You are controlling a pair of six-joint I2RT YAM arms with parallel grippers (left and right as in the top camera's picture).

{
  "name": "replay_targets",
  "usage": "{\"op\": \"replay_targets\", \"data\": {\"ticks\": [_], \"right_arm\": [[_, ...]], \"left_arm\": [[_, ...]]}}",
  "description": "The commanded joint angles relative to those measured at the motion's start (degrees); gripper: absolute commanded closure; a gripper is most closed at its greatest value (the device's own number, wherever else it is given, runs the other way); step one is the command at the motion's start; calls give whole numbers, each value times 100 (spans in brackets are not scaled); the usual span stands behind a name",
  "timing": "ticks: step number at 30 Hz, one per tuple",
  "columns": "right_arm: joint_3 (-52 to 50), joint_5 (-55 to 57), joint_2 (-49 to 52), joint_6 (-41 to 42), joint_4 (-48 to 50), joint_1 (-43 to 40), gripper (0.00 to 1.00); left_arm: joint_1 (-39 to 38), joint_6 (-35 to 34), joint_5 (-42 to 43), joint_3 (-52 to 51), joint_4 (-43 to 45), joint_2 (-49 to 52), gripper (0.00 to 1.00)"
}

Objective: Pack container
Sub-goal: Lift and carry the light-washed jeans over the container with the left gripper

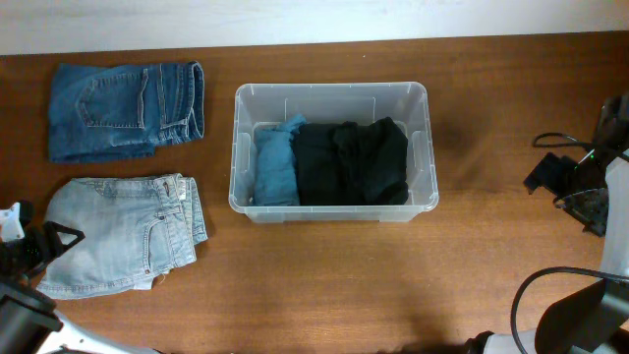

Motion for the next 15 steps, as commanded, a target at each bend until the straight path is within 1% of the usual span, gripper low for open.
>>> {"op": "replay_targets", "data": {"ticks": [1, 2, 3, 4, 8, 9, 10, 11, 12, 14, 15], "right_arm": [[-4, 9, 0, 48, 7, -7, 2], [-4, 9, 0, 48, 7, -7, 2], [-4, 9, 0, 48, 7, -7, 2], [-4, 9, 0, 48, 7, -7, 2], [-4, 9, 0, 48, 7, -7, 2], [-4, 9, 0, 48, 7, -7, 2], [-4, 7, 0, 48, 7, -7, 2], [-4, 9, 0, 48, 7, -7, 2], [-4, 9, 0, 48, 7, -7, 2], [-4, 9, 0, 48, 7, -7, 2], [-4, 9, 0, 48, 7, -7, 2]], "left_arm": [[17, 52, 170, -15, -61, 129, 20], [17, 55, 151, -20, -57, 129, 22], [17, 55, 7, -20, -57, 129, 42], [17, 52, -81, -20, -57, 129, 49], [17, 52, -262, -20, -48, 129, 70], [17, 52, -262, -20, -33, 129, 73], [17, 52, -262, -20, -17, 129, 73], [17, 52, -264, -20, -4, 129, 77], [17, 52, -262, -20, 7, 129, 88], [17, 50, -262, -20, 46, 129, 99], [17, 48, -256, -20, 70, 129, 99]]}}
